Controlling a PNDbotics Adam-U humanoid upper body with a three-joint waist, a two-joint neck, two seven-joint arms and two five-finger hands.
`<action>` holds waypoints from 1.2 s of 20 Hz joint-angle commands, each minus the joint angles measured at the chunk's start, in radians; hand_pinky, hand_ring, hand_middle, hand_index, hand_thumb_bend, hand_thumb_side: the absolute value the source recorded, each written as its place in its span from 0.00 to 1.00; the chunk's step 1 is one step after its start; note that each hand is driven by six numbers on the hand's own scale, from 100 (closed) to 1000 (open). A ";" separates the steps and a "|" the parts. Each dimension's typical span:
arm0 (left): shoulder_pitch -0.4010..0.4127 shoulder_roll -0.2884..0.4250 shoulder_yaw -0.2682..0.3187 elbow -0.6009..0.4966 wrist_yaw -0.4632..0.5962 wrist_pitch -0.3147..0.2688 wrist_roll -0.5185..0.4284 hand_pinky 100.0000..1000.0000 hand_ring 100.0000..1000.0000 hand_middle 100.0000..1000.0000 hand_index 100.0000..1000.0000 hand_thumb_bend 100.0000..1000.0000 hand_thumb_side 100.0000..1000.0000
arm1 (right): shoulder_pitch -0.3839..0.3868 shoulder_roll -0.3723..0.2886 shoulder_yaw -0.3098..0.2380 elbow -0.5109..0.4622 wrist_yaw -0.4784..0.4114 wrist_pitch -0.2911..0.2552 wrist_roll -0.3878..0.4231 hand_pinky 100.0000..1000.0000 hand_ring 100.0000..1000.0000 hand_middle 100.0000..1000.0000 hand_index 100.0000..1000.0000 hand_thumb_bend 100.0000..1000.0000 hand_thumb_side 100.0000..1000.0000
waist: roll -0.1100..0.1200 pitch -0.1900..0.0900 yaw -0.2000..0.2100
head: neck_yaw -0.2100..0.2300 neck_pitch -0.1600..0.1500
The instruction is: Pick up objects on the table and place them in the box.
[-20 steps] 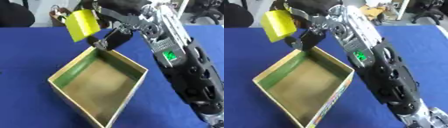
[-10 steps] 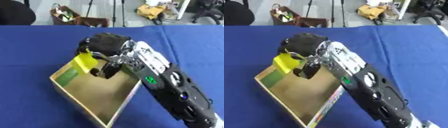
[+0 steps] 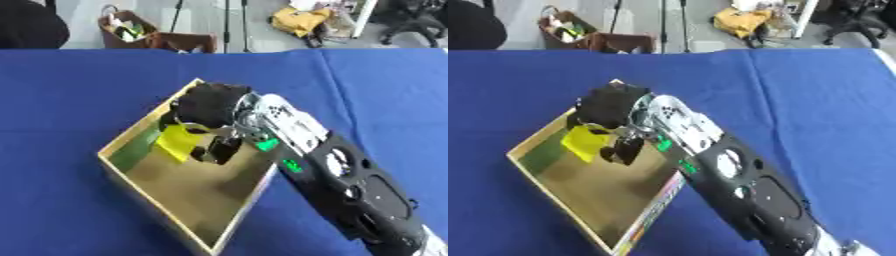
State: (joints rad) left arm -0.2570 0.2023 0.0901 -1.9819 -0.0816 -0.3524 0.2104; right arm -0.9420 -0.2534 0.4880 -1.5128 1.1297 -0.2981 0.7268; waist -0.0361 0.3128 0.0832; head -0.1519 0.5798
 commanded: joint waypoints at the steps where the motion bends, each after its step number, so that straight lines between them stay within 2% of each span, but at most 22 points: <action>1: -0.007 0.016 0.003 -0.018 -0.007 -0.001 -0.007 0.36 0.46 0.52 0.68 0.00 0.73 | -0.022 -0.013 -0.010 -0.002 -0.016 -0.065 0.082 0.60 0.53 0.48 0.55 0.00 0.23 | 0.006 -0.020 0.000 | -0.004 0.002; 2: -0.006 0.016 0.003 -0.018 -0.007 -0.001 -0.007 0.36 0.46 0.52 0.68 0.00 0.73 | -0.024 -0.012 -0.011 0.002 -0.034 -0.095 0.124 0.67 0.68 0.69 0.75 0.00 0.36 | 0.006 -0.020 0.000 | -0.006 0.001; 4: -0.006 0.016 0.002 -0.018 -0.007 0.000 -0.008 0.36 0.46 0.52 0.68 0.00 0.73 | -0.033 -0.015 -0.012 0.021 -0.064 -0.153 0.167 0.72 0.78 0.81 0.86 0.00 0.51 | 0.006 -0.021 0.001 | -0.007 0.002; 5: -0.006 0.015 0.002 -0.018 -0.007 0.001 -0.009 0.36 0.46 0.52 0.68 0.00 0.73 | -0.038 -0.015 -0.013 0.034 -0.067 -0.179 0.174 0.74 0.82 0.85 0.90 0.07 0.55 | 0.006 -0.022 0.001 | -0.008 0.002; 6: -0.005 0.015 0.002 -0.018 -0.007 0.001 -0.009 0.36 0.46 0.52 0.68 0.00 0.73 | -0.044 -0.016 -0.014 0.049 -0.065 -0.201 0.177 0.75 0.84 0.87 0.92 0.34 0.56 | 0.006 -0.023 0.001 | -0.009 0.002; 7: -0.005 0.015 0.001 -0.018 -0.007 0.001 -0.009 0.35 0.46 0.52 0.68 0.00 0.73 | -0.050 -0.017 -0.018 0.062 -0.059 -0.217 0.179 0.76 0.85 0.89 0.93 0.52 0.53 | 0.007 -0.024 0.001 | -0.009 0.002; 8: -0.004 0.015 0.002 -0.018 -0.006 0.001 -0.009 0.35 0.46 0.52 0.68 0.00 0.73 | -0.056 -0.017 -0.026 0.069 -0.052 -0.225 0.179 0.76 0.87 0.90 0.95 0.65 0.54 | 0.007 -0.024 0.001 | -0.009 0.002; 9: -0.004 0.015 0.001 -0.018 -0.006 0.001 -0.009 0.35 0.46 0.52 0.68 0.00 0.73 | -0.061 -0.017 -0.034 0.071 -0.048 -0.228 0.180 0.77 0.88 0.91 0.96 0.73 0.57 | 0.007 -0.025 0.001 | -0.009 0.003; 10: -0.004 0.015 0.001 -0.018 -0.006 0.001 -0.009 0.35 0.46 0.52 0.68 0.00 0.73 | -0.068 -0.018 -0.046 0.065 -0.045 -0.223 0.180 0.77 0.88 0.91 0.97 0.74 0.59 | 0.008 -0.026 0.000 | -0.009 0.003; 13: -0.003 0.015 0.001 -0.018 -0.005 0.002 -0.010 0.36 0.46 0.52 0.68 0.00 0.73 | -0.084 -0.029 -0.081 0.021 -0.053 -0.188 0.180 0.78 0.89 0.92 0.99 0.72 0.63 | 0.009 -0.028 -0.002 | -0.006 0.004; 14: -0.003 0.015 0.000 -0.018 -0.005 0.002 -0.010 0.35 0.46 0.51 0.68 0.00 0.73 | -0.089 -0.036 -0.094 0.001 -0.060 -0.175 0.180 0.77 0.89 0.91 0.97 0.63 0.67 | 0.009 -0.029 -0.003 | -0.005 0.004; 16: -0.001 0.014 -0.001 -0.018 -0.005 0.004 -0.011 0.35 0.46 0.52 0.68 0.00 0.73 | -0.100 -0.053 -0.133 -0.058 -0.093 -0.139 0.176 0.77 0.86 0.88 0.96 0.38 0.86 | 0.010 -0.031 -0.006 | -0.001 0.005; 17: -0.001 0.013 -0.001 -0.018 -0.004 0.004 -0.012 0.35 0.46 0.52 0.68 0.00 0.73 | -0.103 -0.064 -0.156 -0.096 -0.121 -0.113 0.161 0.77 0.86 0.88 0.95 0.36 0.88 | 0.010 -0.032 -0.008 | 0.002 0.006; 18: 0.000 0.013 -0.002 -0.018 -0.004 0.005 -0.013 0.35 0.46 0.51 0.68 0.00 0.73 | -0.105 -0.077 -0.183 -0.132 -0.154 -0.080 0.126 0.75 0.82 0.84 0.93 0.21 0.96 | 0.011 -0.033 -0.011 | 0.005 0.007; 19: 0.000 0.013 -0.001 -0.018 -0.003 0.005 -0.013 0.35 0.46 0.52 0.68 0.00 0.73 | -0.104 -0.094 -0.210 -0.166 -0.193 -0.039 0.070 0.74 0.80 0.82 0.92 0.19 0.98 | 0.012 -0.034 -0.014 | 0.009 0.008; 21: 0.001 0.013 -0.001 -0.018 -0.002 0.006 -0.013 0.35 0.45 0.52 0.68 0.00 0.73 | -0.095 -0.130 -0.255 -0.212 -0.282 0.064 -0.073 0.70 0.74 0.74 0.86 0.15 0.93 | 0.015 -0.037 -0.023 | 0.021 0.011; 23: 0.000 0.012 -0.004 -0.018 -0.001 0.007 -0.016 0.36 0.45 0.52 0.68 0.00 0.73 | -0.080 -0.166 -0.292 -0.238 -0.389 0.181 -0.232 0.69 0.72 0.72 0.84 0.11 0.89 | 0.017 -0.038 -0.032 | 0.035 0.016; 24: 0.000 0.012 -0.005 -0.018 0.000 0.007 -0.018 0.35 0.45 0.52 0.68 0.00 0.73 | -0.071 -0.182 -0.307 -0.248 -0.458 0.230 -0.305 0.68 0.71 0.71 0.85 0.05 0.85 | 0.019 -0.040 -0.036 | 0.043 0.018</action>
State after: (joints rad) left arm -0.2523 0.2018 0.0896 -1.9819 -0.0829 -0.3455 0.1971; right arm -0.9994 -0.3958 0.2131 -1.7262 0.7398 -0.1231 0.5010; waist -0.0215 0.2957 0.0458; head -0.1181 0.5900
